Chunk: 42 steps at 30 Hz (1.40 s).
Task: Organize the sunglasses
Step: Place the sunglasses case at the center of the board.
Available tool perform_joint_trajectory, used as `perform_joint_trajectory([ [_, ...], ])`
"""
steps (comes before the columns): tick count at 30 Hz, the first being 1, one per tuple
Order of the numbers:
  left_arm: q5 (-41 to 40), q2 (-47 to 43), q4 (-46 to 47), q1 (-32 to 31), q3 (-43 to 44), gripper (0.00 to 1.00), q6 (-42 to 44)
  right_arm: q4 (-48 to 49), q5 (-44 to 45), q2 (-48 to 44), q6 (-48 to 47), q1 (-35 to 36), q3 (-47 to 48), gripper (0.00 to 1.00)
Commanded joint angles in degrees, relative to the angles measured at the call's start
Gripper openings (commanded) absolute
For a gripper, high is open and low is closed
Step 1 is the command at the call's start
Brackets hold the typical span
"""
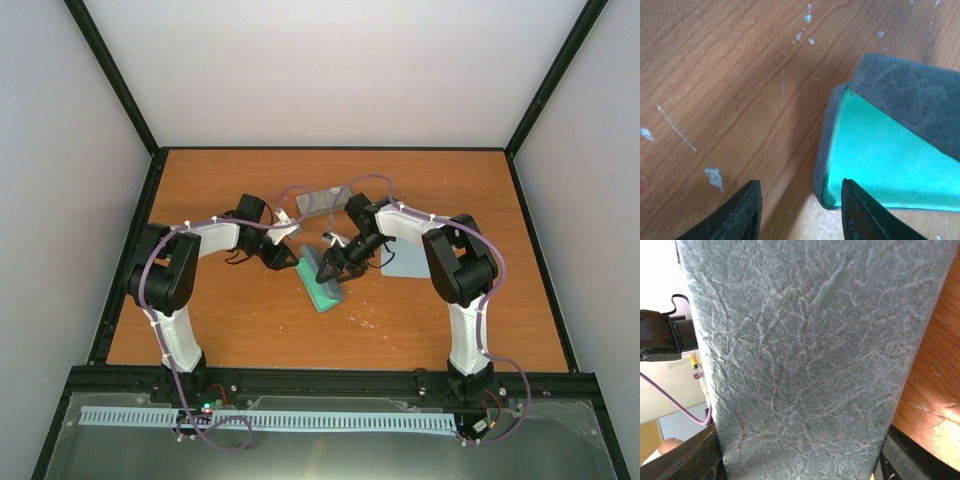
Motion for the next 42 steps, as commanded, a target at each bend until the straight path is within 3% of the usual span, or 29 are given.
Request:
perform_joint_trajectory([
  [1, 1.1, 2.1, 1.4, -0.5, 3.3, 0.44, -1.1, -2.8, 0.4, -0.3, -0.6, -0.3, -0.9, 0.52],
  [7, 1.8, 4.6, 1.3, -1.6, 4.6, 0.42, -1.6, -2.7, -0.2, 0.1, -0.6, -0.3, -0.6, 0.52],
  [11, 1.8, 5.7, 1.0, -2.3, 5.3, 0.34, -1.8, -2.9, -0.4, 0.5, -1.0, -0.3, -0.4, 0.52],
  [14, 1.6, 5.8, 1.1, -2.7, 5.2, 0.24, -1.8, -2.9, -0.6, 0.7, -0.9, -0.3, -0.3, 0.52],
  [18, 1.6, 6.1, 0.8, -3.0, 5.1, 0.02, -1.7, -2.7, -0.6, 1.0, -0.8, -0.3, -0.2, 0.53],
  [19, 1.6, 6.2, 0.8, -3.0, 4.9, 0.01, -1.6, -2.6, -0.4, 1.0, -0.7, -0.3, -0.2, 0.53],
  [22, 1.2, 5.2, 1.5, -3.0, 3.2, 0.0, -1.7, -1.6, 0.1, 1.0, 0.0, -0.4, -0.4, 0.54],
  [36, -0.4, -4.2, 1.4, -3.0, -6.2, 0.0, -2.7, 0.7, 2.7, -0.4, 3.1, -1.2, 0.4, 0.83],
  [42, -0.4, -5.7, 1.3, -3.0, -5.8, 0.01, -6.5, 1.5, 6.7, -3.9, 5.0, -3.1, -0.5, 0.84],
])
